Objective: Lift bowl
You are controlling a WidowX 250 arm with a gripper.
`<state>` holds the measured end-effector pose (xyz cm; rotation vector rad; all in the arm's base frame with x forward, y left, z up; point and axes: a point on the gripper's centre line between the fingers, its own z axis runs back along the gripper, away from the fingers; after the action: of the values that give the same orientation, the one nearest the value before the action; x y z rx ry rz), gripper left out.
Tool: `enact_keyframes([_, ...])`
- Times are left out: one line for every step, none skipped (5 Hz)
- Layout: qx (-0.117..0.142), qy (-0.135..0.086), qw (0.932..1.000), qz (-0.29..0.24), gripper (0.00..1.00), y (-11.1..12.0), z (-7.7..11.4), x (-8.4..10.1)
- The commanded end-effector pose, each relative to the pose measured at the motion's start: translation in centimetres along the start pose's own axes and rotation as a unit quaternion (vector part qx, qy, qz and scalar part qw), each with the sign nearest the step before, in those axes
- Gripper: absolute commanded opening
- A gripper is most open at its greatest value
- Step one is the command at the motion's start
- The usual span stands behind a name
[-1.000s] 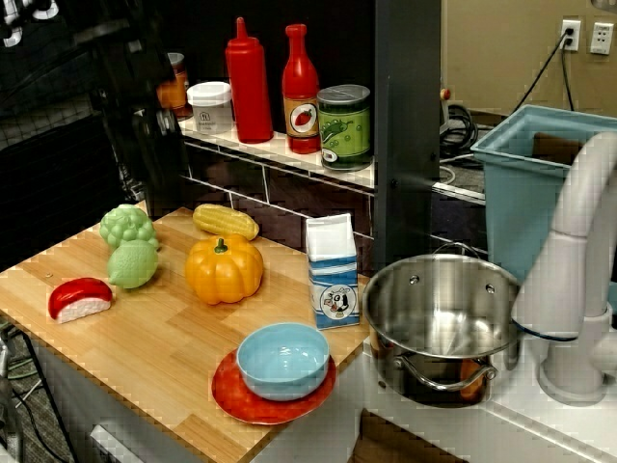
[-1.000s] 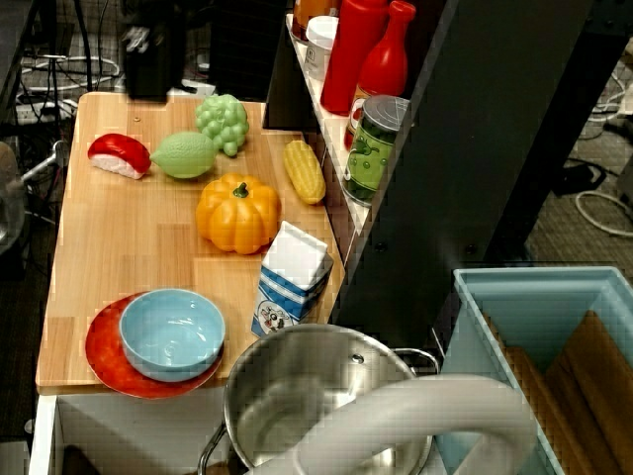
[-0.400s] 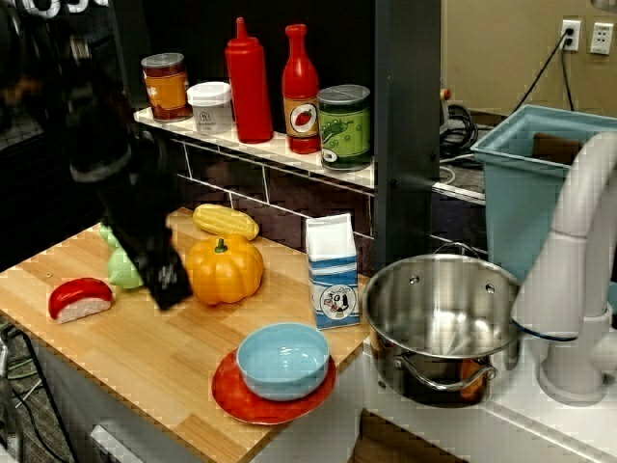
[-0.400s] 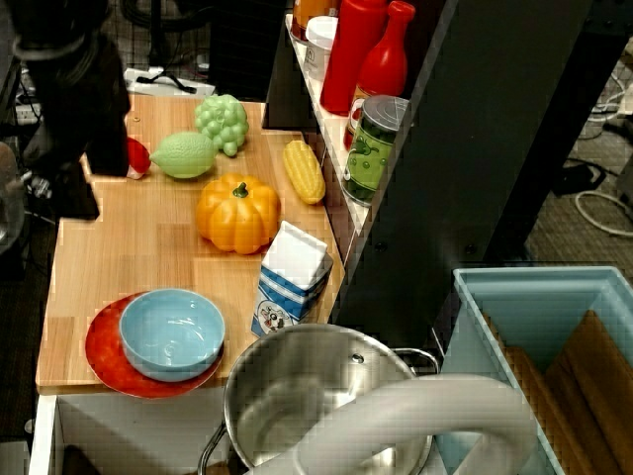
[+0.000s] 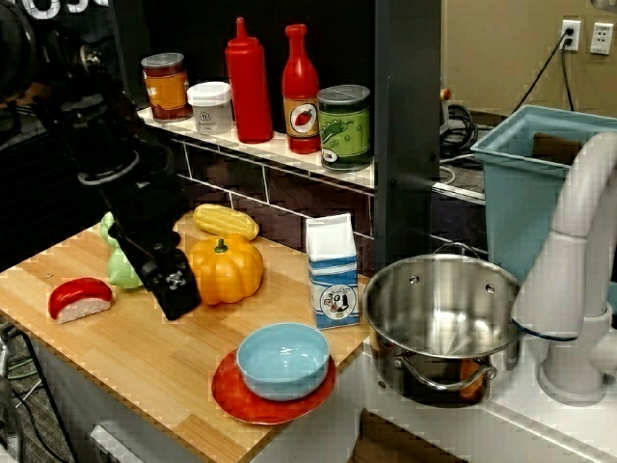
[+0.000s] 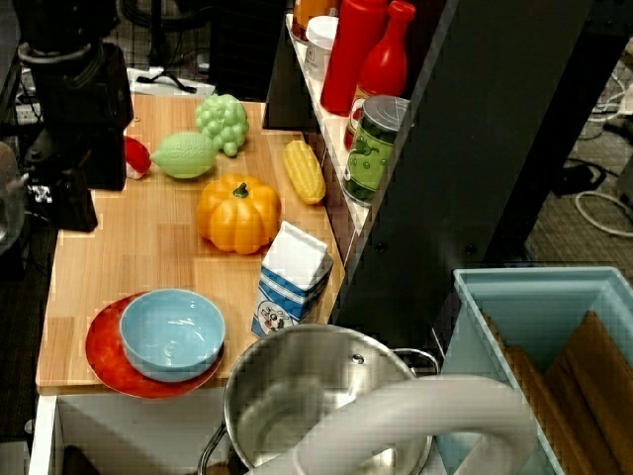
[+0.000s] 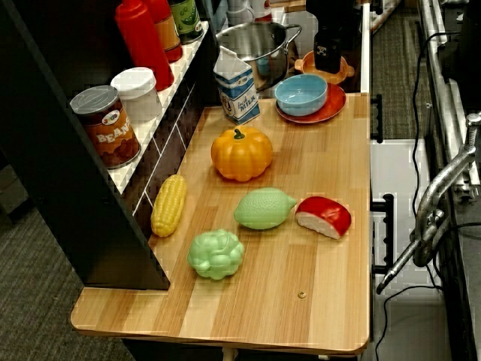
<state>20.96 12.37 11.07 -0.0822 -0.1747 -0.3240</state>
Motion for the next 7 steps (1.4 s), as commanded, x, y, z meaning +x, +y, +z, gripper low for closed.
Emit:
enact_keyframes([0.005,-0.026,0.9983,0.052,1.0,-0.1,-0.1,2.4])
enact_keyframes([0.013,-0.021,0.9982,0.055,1.0,-0.1,-1.3,3.6])
enact_keyframes([0.017,-0.016,0.9976,0.065,1.0,0.2,-2.5,5.0])
enact_keyframes([0.023,-0.016,0.9973,0.067,1.0,0.7,-3.2,6.1])
enact_keyframes([0.029,-0.014,0.9968,0.074,1.0,1.6,-4.0,6.4])
enact_keyframes([0.034,-0.013,0.9964,0.076,1.0,2.4,-4.8,6.3])
enact_keyframes([0.042,-0.028,0.9957,0.078,1.0,3.2,-5.5,5.7])
